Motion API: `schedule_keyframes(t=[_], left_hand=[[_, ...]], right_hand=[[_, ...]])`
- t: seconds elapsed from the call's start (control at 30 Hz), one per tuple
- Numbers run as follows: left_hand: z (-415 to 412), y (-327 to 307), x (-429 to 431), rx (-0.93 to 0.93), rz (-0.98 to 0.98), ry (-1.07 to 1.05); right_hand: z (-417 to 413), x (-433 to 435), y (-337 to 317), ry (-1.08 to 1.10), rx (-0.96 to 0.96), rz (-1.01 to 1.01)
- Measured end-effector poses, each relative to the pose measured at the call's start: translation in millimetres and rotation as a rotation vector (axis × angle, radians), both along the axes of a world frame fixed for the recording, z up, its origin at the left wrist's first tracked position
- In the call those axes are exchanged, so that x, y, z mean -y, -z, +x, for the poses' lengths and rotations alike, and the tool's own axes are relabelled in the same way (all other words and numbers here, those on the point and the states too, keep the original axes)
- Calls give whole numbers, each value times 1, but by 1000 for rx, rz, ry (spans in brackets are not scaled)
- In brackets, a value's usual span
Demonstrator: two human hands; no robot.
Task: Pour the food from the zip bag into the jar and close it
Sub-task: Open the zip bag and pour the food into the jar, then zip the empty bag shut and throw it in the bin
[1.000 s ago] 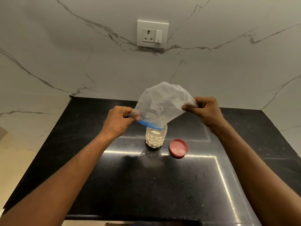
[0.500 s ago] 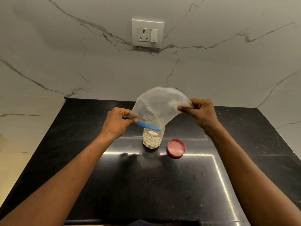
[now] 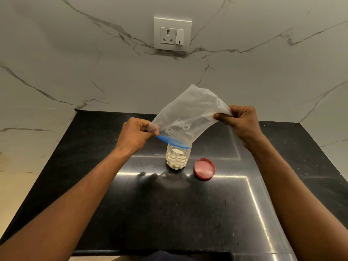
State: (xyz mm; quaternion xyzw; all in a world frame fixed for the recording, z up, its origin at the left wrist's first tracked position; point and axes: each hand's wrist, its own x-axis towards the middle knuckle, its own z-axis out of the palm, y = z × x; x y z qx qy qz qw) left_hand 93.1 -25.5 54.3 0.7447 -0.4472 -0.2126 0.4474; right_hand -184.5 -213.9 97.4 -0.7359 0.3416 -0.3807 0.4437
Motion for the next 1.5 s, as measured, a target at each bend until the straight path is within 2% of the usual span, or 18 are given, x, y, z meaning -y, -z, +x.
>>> schedule_keyframes(t=[0.13, 0.23, 0.33, 0.57, 0.73, 0.87, 0.93, 1.0, 1.03, 1.17, 1.27, 1.37, 1.5], left_hand=[[2, -6, 0, -91, -44, 17], [3, -10, -2, -290, -169, -53], [-1, -17, -1, -377, -275, -77], [-10, -43, 11, -565, -302, -101], [-4, -46, 4, -506, -310, -158], [16, -47, -19, -373, -276, -122], [26, -48, -31, -333, -229, -80], [32, -48, -44, -290, -186, -48], [35, -47, -50, -256, -168, -39], [45, -41, -73, -99, -107, -4], [49, -33, -85, -11, -20, 74], [50, -29, -94, 57, 45, 141], [54, -28, -101, 107, 47, 161]], right_hand=[[4, -1, 4, 43, 60, 99], [-1, 2, 3, 84, 165, 309], [-5, 2, 7, 117, 264, 542], [11, -30, 25, 122, 436, 853], [19, -86, 49, 56, 330, 1017], [16, -146, 71, -137, 203, 1110], [16, -172, 76, -236, -64, 960], [15, -187, 76, -253, -370, 681], [15, -189, 74, -222, -432, 560], [30, -188, 61, -110, -194, 98], [72, -186, 41, -178, -94, -94], [121, -180, 24, -220, -131, -190], [162, -179, 16, -263, -175, -79]])
